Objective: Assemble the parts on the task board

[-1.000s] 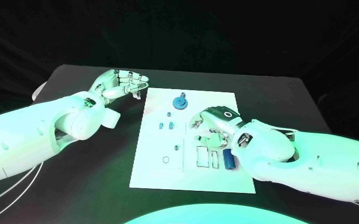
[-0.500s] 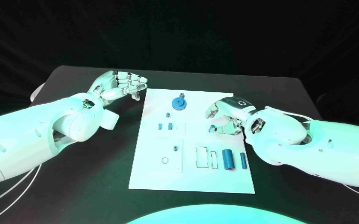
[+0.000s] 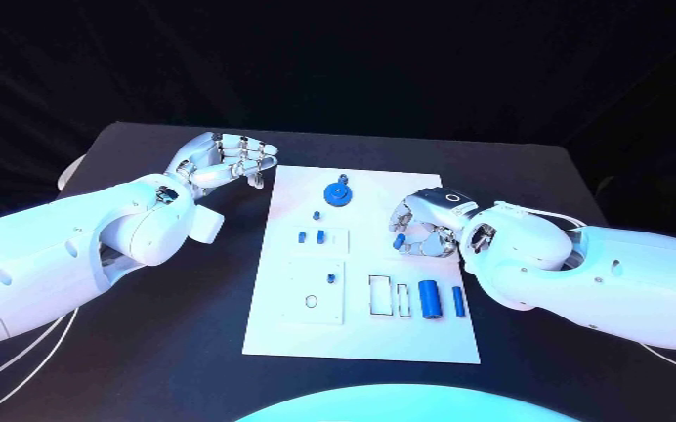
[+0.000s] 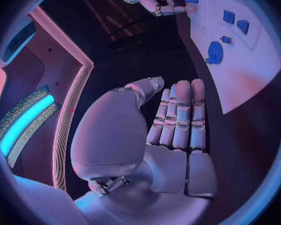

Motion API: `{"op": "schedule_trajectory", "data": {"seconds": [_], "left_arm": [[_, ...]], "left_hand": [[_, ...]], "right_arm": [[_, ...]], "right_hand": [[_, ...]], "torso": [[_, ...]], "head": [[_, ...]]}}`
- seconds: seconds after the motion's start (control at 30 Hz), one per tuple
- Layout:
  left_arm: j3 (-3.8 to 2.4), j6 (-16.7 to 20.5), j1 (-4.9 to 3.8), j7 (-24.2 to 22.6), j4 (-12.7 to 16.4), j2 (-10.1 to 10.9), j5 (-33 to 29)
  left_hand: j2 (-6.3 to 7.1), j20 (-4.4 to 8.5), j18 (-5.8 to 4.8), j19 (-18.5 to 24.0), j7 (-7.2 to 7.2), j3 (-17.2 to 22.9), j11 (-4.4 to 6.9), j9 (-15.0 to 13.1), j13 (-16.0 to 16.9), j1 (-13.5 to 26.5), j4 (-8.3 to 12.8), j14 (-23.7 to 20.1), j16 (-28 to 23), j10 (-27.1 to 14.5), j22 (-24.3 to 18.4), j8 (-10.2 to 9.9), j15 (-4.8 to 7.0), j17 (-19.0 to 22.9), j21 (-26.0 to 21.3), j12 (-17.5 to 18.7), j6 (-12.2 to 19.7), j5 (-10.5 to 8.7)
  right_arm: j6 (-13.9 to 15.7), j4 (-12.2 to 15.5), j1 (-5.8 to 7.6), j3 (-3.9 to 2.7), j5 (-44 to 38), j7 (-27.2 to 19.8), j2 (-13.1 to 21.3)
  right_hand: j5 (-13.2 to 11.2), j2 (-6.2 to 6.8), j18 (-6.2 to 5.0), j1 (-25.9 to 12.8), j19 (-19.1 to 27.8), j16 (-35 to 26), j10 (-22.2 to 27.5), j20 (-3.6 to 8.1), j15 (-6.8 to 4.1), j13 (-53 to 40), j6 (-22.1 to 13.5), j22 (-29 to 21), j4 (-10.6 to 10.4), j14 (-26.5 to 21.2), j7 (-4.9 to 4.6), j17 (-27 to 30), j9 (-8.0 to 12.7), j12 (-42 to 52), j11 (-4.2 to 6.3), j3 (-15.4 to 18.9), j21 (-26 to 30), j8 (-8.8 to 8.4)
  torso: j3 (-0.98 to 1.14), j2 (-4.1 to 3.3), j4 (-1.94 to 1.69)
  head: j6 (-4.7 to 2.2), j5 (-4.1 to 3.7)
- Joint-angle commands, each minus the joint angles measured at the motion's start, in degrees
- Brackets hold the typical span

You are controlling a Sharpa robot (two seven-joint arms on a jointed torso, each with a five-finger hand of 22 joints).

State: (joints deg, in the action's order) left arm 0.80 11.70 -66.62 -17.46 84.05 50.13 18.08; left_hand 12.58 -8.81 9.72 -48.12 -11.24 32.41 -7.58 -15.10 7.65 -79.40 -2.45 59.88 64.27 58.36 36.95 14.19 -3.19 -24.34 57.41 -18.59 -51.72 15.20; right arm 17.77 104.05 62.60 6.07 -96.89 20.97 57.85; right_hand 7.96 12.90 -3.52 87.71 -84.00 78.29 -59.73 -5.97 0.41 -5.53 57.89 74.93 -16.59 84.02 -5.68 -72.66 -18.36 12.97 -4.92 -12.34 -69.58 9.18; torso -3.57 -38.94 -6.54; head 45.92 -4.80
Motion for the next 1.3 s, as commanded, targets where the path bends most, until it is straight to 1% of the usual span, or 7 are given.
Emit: {"op": "schedule_trajectory", "data": {"seconds": [0.03,0.27,0.43,0.57,0.63,0.87,1.3], "left_arm": [[-0.03,-0.87,0.04,-0.25,0.09,-0.03,-0.35],[-0.03,-0.85,0.04,-0.24,0.06,-0.03,-0.35],[-0.03,-0.85,0.04,-0.19,0.04,-0.01,-0.35],[-0.03,-0.86,0.04,-0.16,0.02,-0.03,-0.35],[-0.03,-0.86,0.04,-0.14,-0.01,-0.04,-0.35],[-0.03,-0.82,0.04,-0.09,-0.23,-0.08,-0.35],[-0.03,-0.84,0.26,-0.22,-0.75,-0.57,-0.37]], "left_hand": [[-0.48,0.07,0.82,0.25,-0.09,-0.03,0.09,0.07,0.02,-0.04,0.37,-0.41,-0.28,-0.49,-0.07,0.25,0.04,0.07,-0.35,-0.37,-0.11,0.23],[-0.57,0.05,0.82,0.26,-0.09,-0.05,0.08,0.10,0.02,0.00,0.35,-0.41,-0.29,-0.55,-0.09,0.28,0.03,0.09,-0.38,-0.39,-0.14,0.24],[-0.57,0.05,0.82,0.26,-0.09,-0.05,0.08,0.10,0.02,0.00,0.35,-0.41,-0.29,-0.55,-0.09,0.28,0.03,0.09,-0.38,-0.39,-0.14,0.24],[-0.57,0.05,0.82,0.26,-0.09,-0.05,0.08,0.10,0.02,0.00,0.35,-0.41,-0.29,-0.55,-0.09,0.28,0.03,0.09,-0.38,-0.39,-0.14,0.24],[-0.68,0.04,0.82,0.26,-0.07,-0.04,0.09,0.12,0.02,-0.02,0.35,-0.40,-0.30,-0.58,-0.10,0.33,0.03,0.10,-0.39,-0.43,-0.21,0.25],[-0.68,0.04,0.82,0.26,-0.07,-0.04,0.09,0.12,0.02,-0.02,0.35,-0.40,-0.30,-0.58,-0.10,0.33,0.03,0.10,-0.39,-0.43,-0.21,0.25],[-0.68,0.04,0.82,0.26,-0.07,-0.04,0.09,0.12,0.02,-0.02,0.35,-0.40,-0.30,-0.58,-0.10,0.33,0.03,0.10,-0.39,-0.43,-0.21,0.25]], "right_arm": [[-0.91,-0.20,-0.16,0.01,0.23,-0.89,-0.23],[-1.40,-0.65,-0.37,0.02,0.41,-0.77,-0.62],[-1.14,-0.60,-0.52,0.02,0.45,-0.80,-0.73],[0.24,-0.47,-0.60,0.02,0.46,-0.76,-0.81],[1.15,-0.41,-0.62,0.02,0.46,-0.66,-0.83],[3.40,0.01,-0.59,0.00,0.25,0.05,-0.50],[5.42,6.85,2.03,-0.22,3.58,-0.51,0.01]], "right_hand": [[-0.01,-0.79,0.16,0.27,-1.92,0.14,-1.65,0.48,-0.60,0.17,1.06,8.94,-0.01,2.42,-0.22,0.26,0.10,0.25,0.34,-1.91,-1.41,0.07],[0.00,-1.19,0.55,-0.19,-2.54,0.33,-6.25,1.23,-1.46,0.64,3.39,9.80,0.07,2.56,-0.71,0.12,-0.15,-0.89,1.36,-7.20,-3.65,0.54],[0.13,-1.91,1.13,0.03,-3.28,0.50,-10.51,1.96,-2.25,0.35,5.50,10.98,0.46,2.70,-0.22,0.06,-0.98,-1.59,2.35,-11.03,-6.98,1.66],[0.08,-2.25,1.35,0.14,-3.55,0.60,-12.08,2.26,-2.58,0.13,6.40,11.45,0.98,2.77,0.10,0.00,-1.66,-2.14,2.72,-12.51,-8.27,2.42],[-2.30,-2.75,1.49,0.14,-3.70,0.72,-13.05,2.49,-2.79,-0.05,6.56,11.74,1.50,2.82,0.22,-0.08,-2.37,-2.93,2.86,-14.23,-9.00,3.01],[-1.83,-2.83,1.67,0.11,-3.92,0.96,-14.19,2.64,-2.89,-0.36,6.60,12.13,2.59,2.91,0.19,-0.33,-3.36,-3.58,3.07,-15.80,-10.04,3.84],[-1.48,-2.34,1.79,-0.30,-4.05,1.24,-14.97,2.70,-2.91,-0.67,6.40,12.41,3.91,2.99,0.03,-0.63,-4.48,-4.38,3.09,-17.00,-10.73,4.67]], "torso": [[0.00,0.00,0.01],[0.01,-0.01,0.02],[0.00,-0.01,0.06],[0.01,0.01,0.02],[0.03,0.02,0.00],[0.01,0.04,0.00],[0.07,0.19,0.04]], "head": [[0.05,-0.03],[0.17,-0.05],[0.20,-0.11],[0.20,-0.10],[0.21,-0.13],[0.18,-0.05],[0.13,0.50]]}}
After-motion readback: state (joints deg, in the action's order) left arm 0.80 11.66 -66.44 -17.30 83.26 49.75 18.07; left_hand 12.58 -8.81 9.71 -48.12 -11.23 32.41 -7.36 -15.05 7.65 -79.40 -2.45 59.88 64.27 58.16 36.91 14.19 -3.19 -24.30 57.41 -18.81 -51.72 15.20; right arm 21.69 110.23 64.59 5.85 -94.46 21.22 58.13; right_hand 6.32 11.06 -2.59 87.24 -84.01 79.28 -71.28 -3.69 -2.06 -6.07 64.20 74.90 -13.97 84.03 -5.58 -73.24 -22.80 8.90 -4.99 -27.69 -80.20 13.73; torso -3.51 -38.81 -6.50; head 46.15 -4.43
